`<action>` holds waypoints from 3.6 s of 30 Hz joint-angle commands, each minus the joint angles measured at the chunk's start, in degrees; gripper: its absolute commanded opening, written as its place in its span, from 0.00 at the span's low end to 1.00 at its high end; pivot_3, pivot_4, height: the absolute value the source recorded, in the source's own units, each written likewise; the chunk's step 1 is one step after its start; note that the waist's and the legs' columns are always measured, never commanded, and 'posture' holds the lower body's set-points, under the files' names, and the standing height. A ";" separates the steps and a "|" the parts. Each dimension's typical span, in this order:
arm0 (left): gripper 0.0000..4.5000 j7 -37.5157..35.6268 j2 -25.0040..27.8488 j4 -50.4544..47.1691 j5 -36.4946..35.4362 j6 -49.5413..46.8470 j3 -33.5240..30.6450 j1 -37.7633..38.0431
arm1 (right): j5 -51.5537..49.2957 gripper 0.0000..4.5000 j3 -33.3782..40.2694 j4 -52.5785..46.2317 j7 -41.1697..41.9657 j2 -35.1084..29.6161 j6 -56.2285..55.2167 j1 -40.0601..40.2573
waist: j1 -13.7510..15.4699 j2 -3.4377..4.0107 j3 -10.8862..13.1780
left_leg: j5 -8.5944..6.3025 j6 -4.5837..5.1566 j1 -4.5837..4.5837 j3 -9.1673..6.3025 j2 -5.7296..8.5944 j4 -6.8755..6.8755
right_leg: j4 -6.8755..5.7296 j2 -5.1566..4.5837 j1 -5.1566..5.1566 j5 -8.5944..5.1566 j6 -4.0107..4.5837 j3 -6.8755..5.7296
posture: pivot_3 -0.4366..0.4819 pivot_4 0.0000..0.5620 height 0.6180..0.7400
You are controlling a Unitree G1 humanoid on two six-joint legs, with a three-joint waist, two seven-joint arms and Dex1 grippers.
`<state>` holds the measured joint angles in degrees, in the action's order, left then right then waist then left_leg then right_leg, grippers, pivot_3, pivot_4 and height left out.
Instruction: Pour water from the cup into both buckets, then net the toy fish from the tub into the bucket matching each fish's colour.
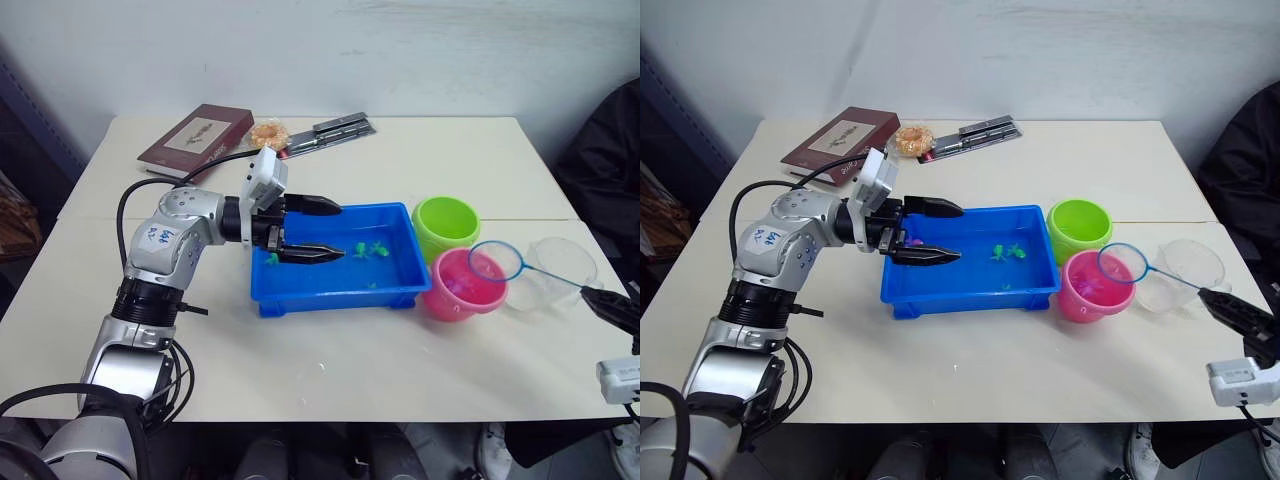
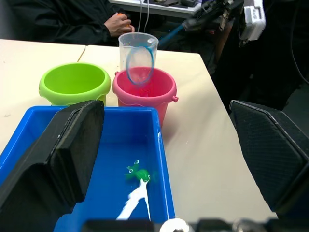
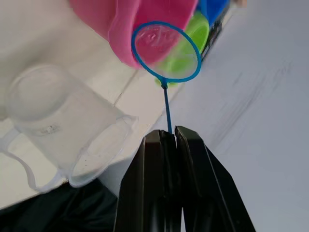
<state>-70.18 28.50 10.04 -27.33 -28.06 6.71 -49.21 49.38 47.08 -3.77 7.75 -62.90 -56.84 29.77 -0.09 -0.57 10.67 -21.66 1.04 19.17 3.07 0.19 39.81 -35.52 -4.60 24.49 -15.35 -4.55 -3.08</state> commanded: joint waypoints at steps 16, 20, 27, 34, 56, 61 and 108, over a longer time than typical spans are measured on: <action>0.99 4.05 9.84 -5.05 -1.27 -5.67 -9.41 10.75 | -80.46 0.00 -25.61 -26.35 26.04 -6.05 62.67 -15.94 | -1.56 -0.02 0.02 | -0.02 -0.02 -0.11 0.04 -0.19 0.15 | -0.16 -0.05 -0.01 0.08 0.09 0.06 | 0.48 0.27 1.00; 0.99 6.90 13.83 -9.81 -2.75 -8.92 -14.18 15.77 | -86.89 0.00 -39.70 -25.20 27.39 -3.74 80.04 -37.61 | -0.79 -0.15 0.09 | -0.03 -0.08 0.05 -0.22 -0.28 0.17 | -0.10 -0.09 0.13 0.06 0.21 -0.13 | 0.48 0.27 1.00; 0.99 12.33 18.63 -18.90 -6.12 -14.80 -23.83 25.77 | -83.90 0.00 -58.81 -14.26 36.26 7.87 98.49 -65.20 | 0.06 -0.15 0.12 | -0.12 -0.08 0.51 -0.53 -0.27 0.17 | 0.03 -0.22 0.34 0.03 0.27 -0.46 | 0.48 0.27 1.00; 0.99 16.42 21.22 -25.48 -9.86 -19.26 -30.71 31.92 | -77.59 0.00 -66.83 -4.01 41.19 17.99 102.99 -76.31 | -0.02 -0.16 0.11 | -0.07 -0.02 1.29 -0.64 -0.08 0.33 | -0.16 -0.35 1.05 0.07 0.19 -0.63 | 0.48 0.27 1.00; 0.99 20.28 22.48 -27.93 -12.64 -19.33 -31.66 33.37 | -61.49 0.00 -70.22 8.88 53.33 28.42 94.87 -81.62 | -0.39 -0.15 0.12 | -0.04 -0.01 1.27 -0.66 0.00 0.30 | -0.21 -0.39 1.03 0.08 0.17 -0.72 | 0.48 0.27 1.00; 0.99 20.02 22.55 -26.77 -12.12 -18.06 -30.59 32.31 | -61.52 0.00 -68.67 7.38 55.29 26.11 96.17 -82.18 | -0.36 -0.15 0.12 | -0.04 -0.02 1.26 -0.66 0.00 0.30 | -0.22 -0.39 1.03 0.08 0.17 -0.72 | 0.48 0.27 1.00; 0.99 19.25 23.02 -22.50 -10.49 -13.91 -27.06 28.96 | -49.62 0.00 -70.86 29.02 62.68 36.66 85.51 -94.24 | -1.68 -0.11 0.15 | 0.01 -0.09 1.25 -0.68 0.01 0.25 | -0.25 -0.40 1.05 0.08 0.18 -0.77 | 0.48 0.27 1.00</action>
<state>-50.52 50.38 -12.33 -37.89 -42.97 -19.60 -19.57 -0.60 -24.33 24.39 70.54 -26.56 29.98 -62.79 -1.77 -0.68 10.82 -21.65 0.95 20.42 2.39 0.20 40.06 -35.77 -5.00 25.54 -15.28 -4.37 -3.84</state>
